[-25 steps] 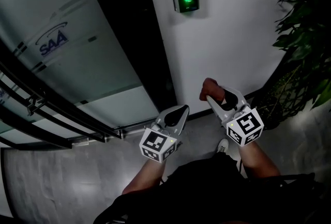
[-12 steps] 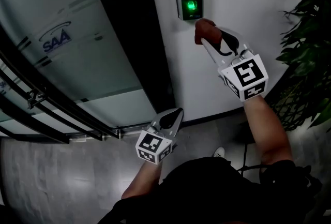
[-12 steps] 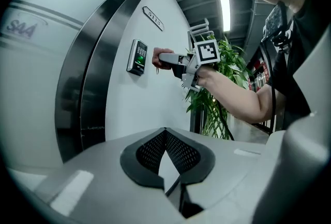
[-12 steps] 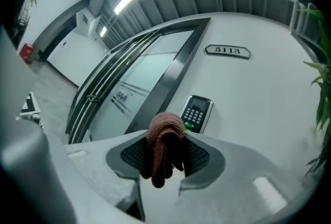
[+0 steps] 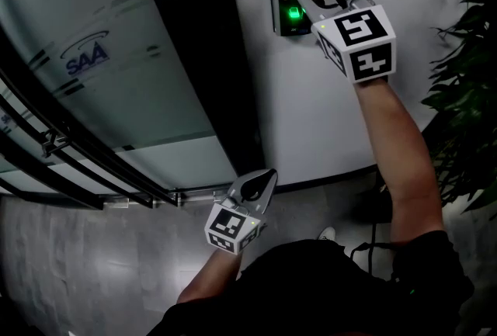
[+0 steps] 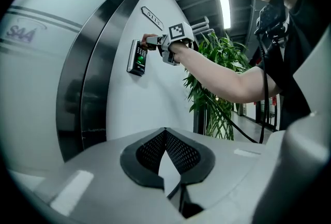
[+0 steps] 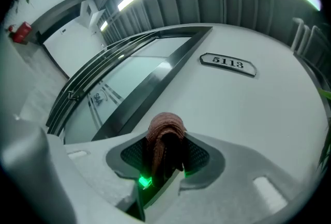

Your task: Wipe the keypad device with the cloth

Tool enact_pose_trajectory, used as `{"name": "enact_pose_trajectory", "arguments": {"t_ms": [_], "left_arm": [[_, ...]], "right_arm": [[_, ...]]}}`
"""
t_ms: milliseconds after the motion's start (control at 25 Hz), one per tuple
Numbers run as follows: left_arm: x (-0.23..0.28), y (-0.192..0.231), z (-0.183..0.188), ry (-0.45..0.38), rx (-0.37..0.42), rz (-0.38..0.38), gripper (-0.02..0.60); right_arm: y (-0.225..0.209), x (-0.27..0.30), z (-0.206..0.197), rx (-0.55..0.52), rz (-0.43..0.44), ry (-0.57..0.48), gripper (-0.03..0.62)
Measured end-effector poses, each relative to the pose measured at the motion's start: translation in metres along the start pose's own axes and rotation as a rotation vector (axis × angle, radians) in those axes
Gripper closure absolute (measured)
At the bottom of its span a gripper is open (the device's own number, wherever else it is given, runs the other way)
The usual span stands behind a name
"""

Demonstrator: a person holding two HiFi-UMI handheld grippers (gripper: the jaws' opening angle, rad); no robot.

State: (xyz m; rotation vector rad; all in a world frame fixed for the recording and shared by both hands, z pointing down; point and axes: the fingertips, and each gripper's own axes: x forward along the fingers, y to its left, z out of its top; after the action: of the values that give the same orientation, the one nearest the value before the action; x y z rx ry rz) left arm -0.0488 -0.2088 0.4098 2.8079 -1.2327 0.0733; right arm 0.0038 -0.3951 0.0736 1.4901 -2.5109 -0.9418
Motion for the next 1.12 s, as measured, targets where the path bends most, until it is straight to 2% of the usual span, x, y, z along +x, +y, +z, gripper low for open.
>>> {"name": "enact_pose_trajectory", "arguments": {"t_ms": [320, 600, 1120], "left_arm": [[-0.007, 0.009, -0.006, -0.001, -0.015, 0.011, 0.566], [-0.013, 0.016, -0.006, 0.007, -0.025, 0.033, 0.566], [-0.014, 0.006, -0.011, 0.001, -0.038, 0.013, 0.566]], "right_arm": [[-0.006, 0.023, -0.006, -0.013, -0.028, 0.023, 0.448], [0.005, 0.02, -0.019, -0.002, -0.018, 0.046, 0.448], [0.025, 0.007, -0.057, 0.007, 0.002, 0.111, 0.448]]}}
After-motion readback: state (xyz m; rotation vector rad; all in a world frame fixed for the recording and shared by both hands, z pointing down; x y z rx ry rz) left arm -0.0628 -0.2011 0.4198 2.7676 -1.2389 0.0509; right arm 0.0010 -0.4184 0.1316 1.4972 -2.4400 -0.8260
